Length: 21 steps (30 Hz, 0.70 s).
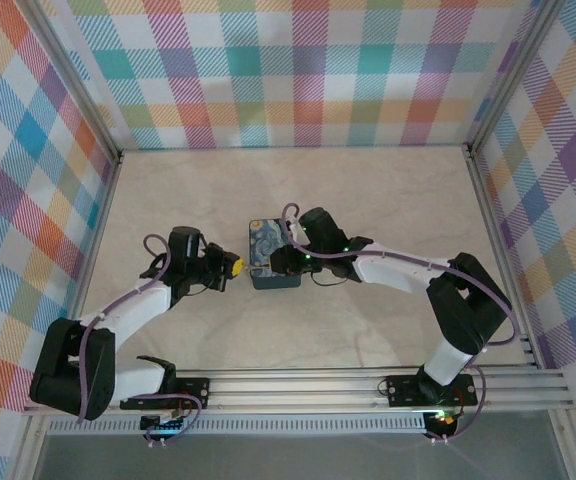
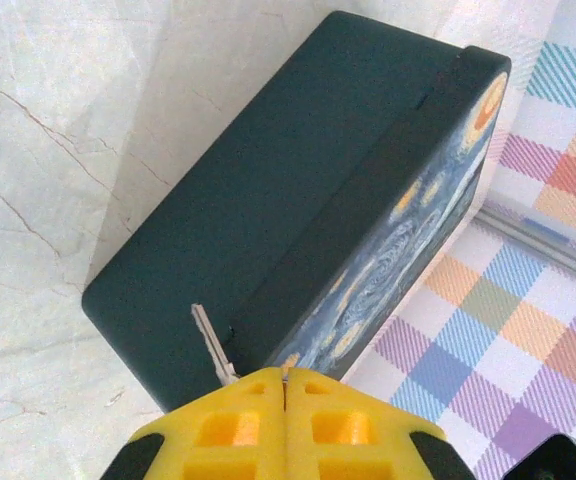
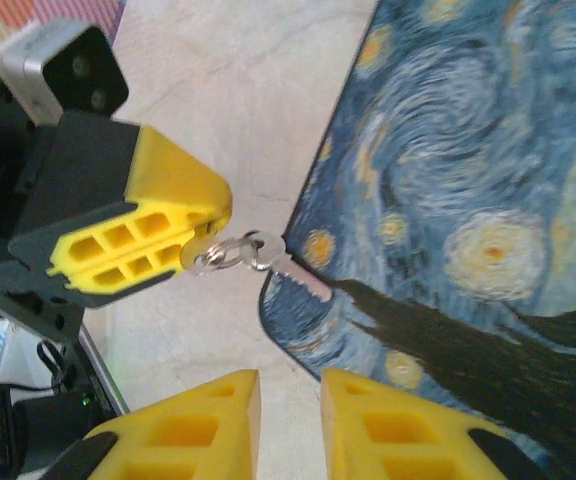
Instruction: Unlock a padlock with a key
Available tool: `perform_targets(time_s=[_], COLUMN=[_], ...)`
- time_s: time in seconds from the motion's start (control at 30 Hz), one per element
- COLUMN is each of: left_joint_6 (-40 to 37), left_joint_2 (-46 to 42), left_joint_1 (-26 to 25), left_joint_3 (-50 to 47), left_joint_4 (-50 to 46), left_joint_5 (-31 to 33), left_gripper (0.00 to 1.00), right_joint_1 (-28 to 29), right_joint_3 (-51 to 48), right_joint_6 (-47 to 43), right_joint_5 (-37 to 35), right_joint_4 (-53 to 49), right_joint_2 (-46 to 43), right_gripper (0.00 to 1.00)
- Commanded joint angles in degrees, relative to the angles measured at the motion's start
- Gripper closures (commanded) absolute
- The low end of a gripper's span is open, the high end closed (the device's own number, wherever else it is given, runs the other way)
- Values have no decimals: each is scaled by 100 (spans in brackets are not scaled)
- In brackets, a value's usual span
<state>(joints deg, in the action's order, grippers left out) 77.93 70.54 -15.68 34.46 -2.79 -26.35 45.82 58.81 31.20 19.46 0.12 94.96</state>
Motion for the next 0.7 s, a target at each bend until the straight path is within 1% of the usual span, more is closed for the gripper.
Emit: perform_targets(time_s=[0.0, 0.1, 0.17, 0.23, 0.3, 0.37, 0.47, 0.67], left_joint_6=[-772, -1493, -1859, -2088, -2283, -2490, -2753, -3378], left_joint_2=[-138, -52, -25, 16, 68, 140, 213, 240], left_joint_1=[-65, -111, -196, -279, -366, -465, -540, -732], left_joint_3=[514, 1112, 1448, 1681, 1891, 2033, 2131, 2317], left_joint_4=[-946, -1948, -2333, -2467, -2518, -2473, -2269, -1981], left_joint_5=[-44, -113, -125, -184, -180, -222, -377, -464], left_gripper=[100, 100, 100, 100, 100, 100, 100, 100], right_joint_1=[163, 329, 371, 365, 283, 147, -5, -198], right_joint_3=[53, 139, 140, 176, 281, 256, 35, -302], right_joint_6=[-648, -1232, -1499, -1515, -1270, -836, -246, 729], right_joint_5=[380, 421, 407, 354, 342, 481, 695, 729], right_joint_4=[42, -95, -85, -67, -71, 190, 704, 1112], right_joint_2=[-277, -416, -469, -455, -393, -377, -488, -791], right_gripper=[73, 70, 68, 67, 67, 67, 66, 66])
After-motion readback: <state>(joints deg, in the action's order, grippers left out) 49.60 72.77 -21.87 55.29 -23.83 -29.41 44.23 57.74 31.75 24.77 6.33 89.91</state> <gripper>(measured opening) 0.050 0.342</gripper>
